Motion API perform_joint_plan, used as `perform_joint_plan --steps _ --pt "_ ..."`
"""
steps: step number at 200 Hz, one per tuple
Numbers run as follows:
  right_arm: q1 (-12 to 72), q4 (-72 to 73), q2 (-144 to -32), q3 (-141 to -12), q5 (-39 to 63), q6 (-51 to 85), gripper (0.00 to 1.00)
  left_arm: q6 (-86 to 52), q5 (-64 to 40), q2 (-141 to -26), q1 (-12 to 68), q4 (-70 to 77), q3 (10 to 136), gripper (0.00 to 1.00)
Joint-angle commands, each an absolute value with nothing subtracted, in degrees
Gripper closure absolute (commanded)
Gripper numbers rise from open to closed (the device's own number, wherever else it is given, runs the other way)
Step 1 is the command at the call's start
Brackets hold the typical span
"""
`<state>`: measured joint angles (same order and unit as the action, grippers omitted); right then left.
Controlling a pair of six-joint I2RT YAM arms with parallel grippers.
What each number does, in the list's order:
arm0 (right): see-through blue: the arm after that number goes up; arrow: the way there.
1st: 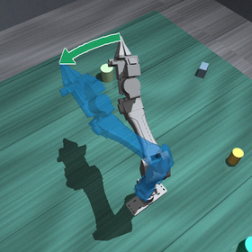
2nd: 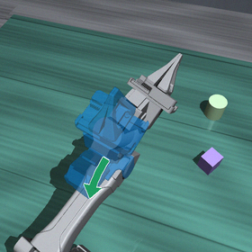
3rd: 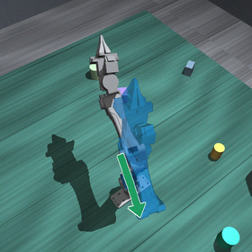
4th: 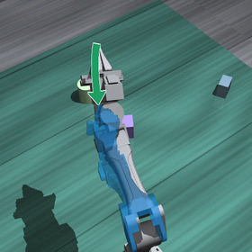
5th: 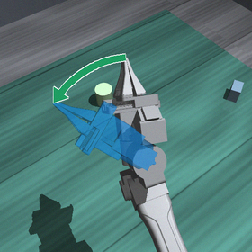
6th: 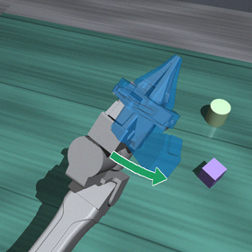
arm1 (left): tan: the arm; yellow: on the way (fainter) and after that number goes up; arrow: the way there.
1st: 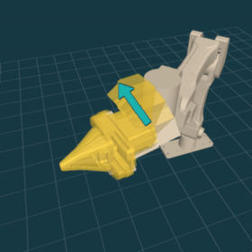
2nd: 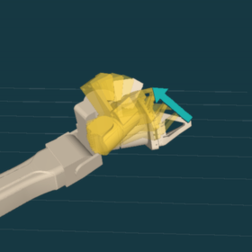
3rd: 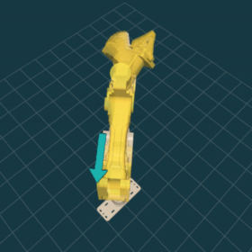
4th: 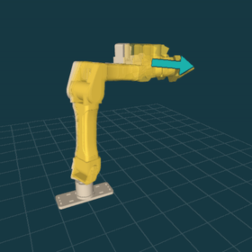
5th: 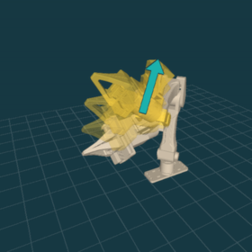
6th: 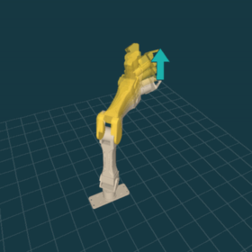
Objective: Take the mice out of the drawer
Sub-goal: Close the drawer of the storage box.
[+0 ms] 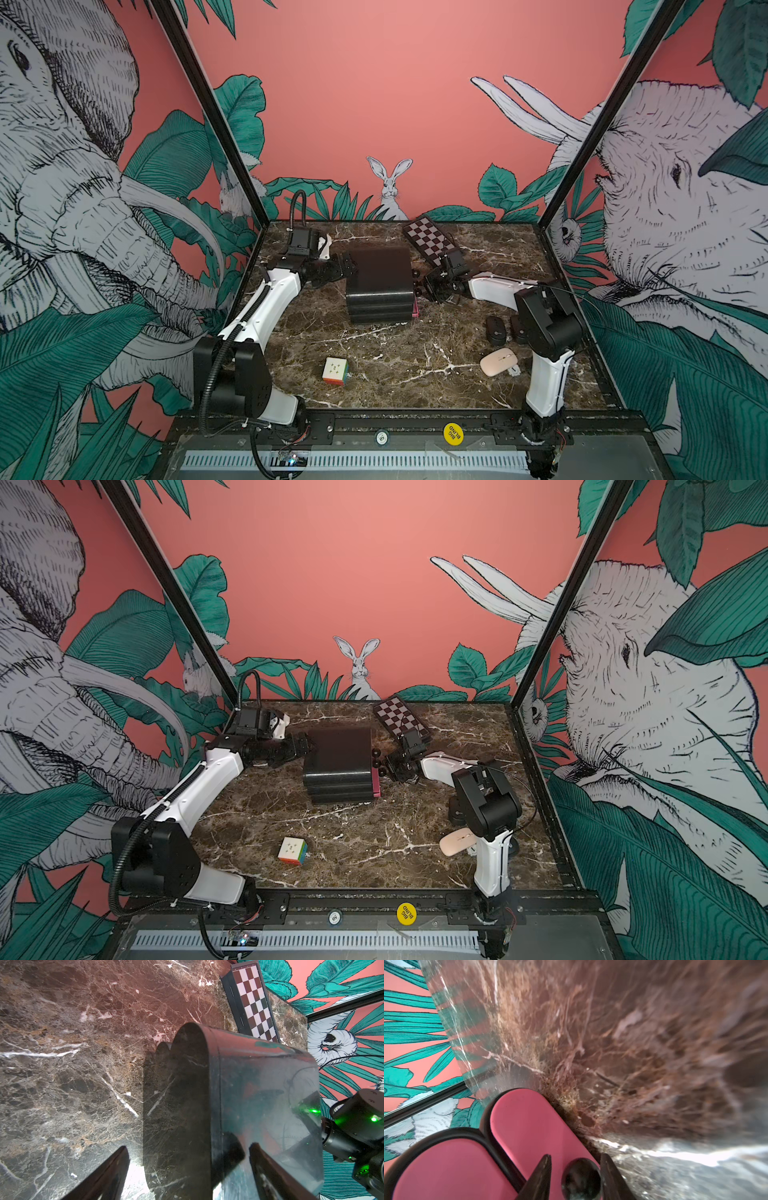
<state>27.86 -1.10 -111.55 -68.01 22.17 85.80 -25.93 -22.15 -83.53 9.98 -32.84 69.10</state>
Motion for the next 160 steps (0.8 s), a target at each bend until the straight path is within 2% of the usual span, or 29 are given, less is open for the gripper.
perform_joint_plan --steps 1,81,160 --pt "28.6 4.5 -113.4 -65.8 24.2 89.2 0.6 -25.3 -23.0 -83.4 10.1 -33.5 69.4 0.08" --pt "30.4 13.1 -116.1 -62.9 24.9 96.2 0.6 -25.4 -22.9 -83.1 10.1 -33.7 69.3 0.08" --pt "30.5 19.7 -112.4 -56.3 22.2 102.9 0.6 -25.8 -22.8 -82.6 10.1 -33.8 69.0 0.08"
